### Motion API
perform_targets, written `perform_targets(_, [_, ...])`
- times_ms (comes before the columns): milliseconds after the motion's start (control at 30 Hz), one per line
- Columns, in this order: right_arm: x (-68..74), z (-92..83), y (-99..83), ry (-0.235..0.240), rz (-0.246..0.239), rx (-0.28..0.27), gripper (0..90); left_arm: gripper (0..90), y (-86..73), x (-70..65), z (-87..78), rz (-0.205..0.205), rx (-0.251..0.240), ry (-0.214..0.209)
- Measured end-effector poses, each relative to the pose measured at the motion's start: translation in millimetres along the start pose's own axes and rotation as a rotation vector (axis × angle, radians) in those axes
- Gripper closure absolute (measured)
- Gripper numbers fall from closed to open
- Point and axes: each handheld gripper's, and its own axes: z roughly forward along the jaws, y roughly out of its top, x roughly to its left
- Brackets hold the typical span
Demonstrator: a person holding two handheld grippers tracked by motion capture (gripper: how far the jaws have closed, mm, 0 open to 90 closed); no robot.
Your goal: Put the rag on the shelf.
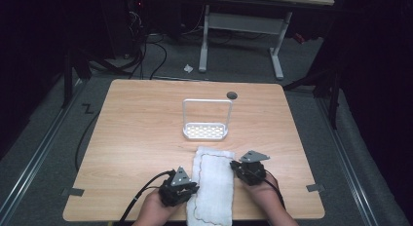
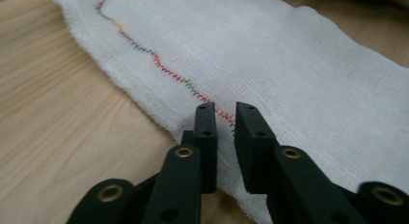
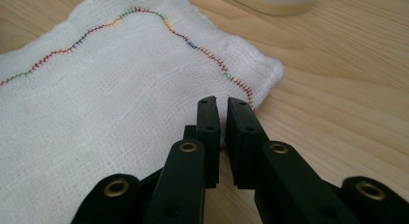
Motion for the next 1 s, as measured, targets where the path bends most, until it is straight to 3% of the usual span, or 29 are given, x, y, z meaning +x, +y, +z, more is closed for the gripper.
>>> perform_targets(33, [0.8,2.6,3.6,0.015,0.002,-0.01,72.1,69.6,-0.8,1.9,-4.3,0.006,-0.017,0.017])
perform_targets(100, [-5.4,2.5,6.1,0.028,0.059,-0.046,69.8,61.8,1.1,9.7,-11.0,-0.002,-0.059,0.05])
perform_targets(267, [-21.3,-11.8,-5.4,-0.016,0.105,-0.11,65.0,47.1,16.2,41.7,-3.2,-0.085,-0.145,0.111])
perform_targets(333, [-22.2,-13.3,-8.7,-0.024,0.102,-0.111,64.6,44.0,19.8,47.7,2.6,-0.101,-0.15,0.125])
perform_targets(433, [-22.6,-16.0,-14.1,-0.03,0.089,-0.107,63.1,42.3,36.8,63.9,29.4,-0.135,-0.134,0.144])
perform_targets(567, [-19.8,-16.3,-13.6,-0.025,0.061,-0.108,62.1,42.9,48.8,68.9,48.0,-0.131,-0.097,0.187])
perform_targets(600, [-19.4,-16.5,-13.4,-0.027,0.053,-0.108,61.8,43.5,53.4,72.6,58.5,-0.132,-0.069,0.208])
perform_targets(667, [-19.3,-17.0,-13.3,-0.025,0.048,-0.111,60.6,44.9,54.4,74.0,61.8,-0.129,-0.067,0.208])
perform_targets(767, [-22.1,-15.4,-14.2,-0.014,0.059,-0.096,58.5,60.0,56.7,74.7,64.1,-0.118,-0.072,0.178])
perform_targets(800, [-22.1,-15.4,-14.2,-0.014,0.059,-0.096,58.5,60.0,57.4,73.5,65.1,-0.109,-0.071,0.173])
perform_targets(833, [-24.1,-14.1,-14.9,-0.019,0.054,-0.088,58.1,67.0,57.7,72.5,66.0,-0.126,-0.076,0.155])
perform_targets(900, [-24.6,-14.0,-15.0,-0.019,0.058,-0.089,57.9,72.7,57.7,72.7,66.0,-0.138,-0.077,0.143])
perform_targets(933, [-25.0,-14.1,-14.8,-0.018,0.061,-0.096,57.5,76.3,57.0,74.1,66.0,-0.174,-0.083,0.114])
perform_targets(1000, [-23.8,-14.4,-14.6,-0.016,0.057,-0.101,56.8,79.4,55.9,76.7,65.3,-0.208,-0.087,0.089])
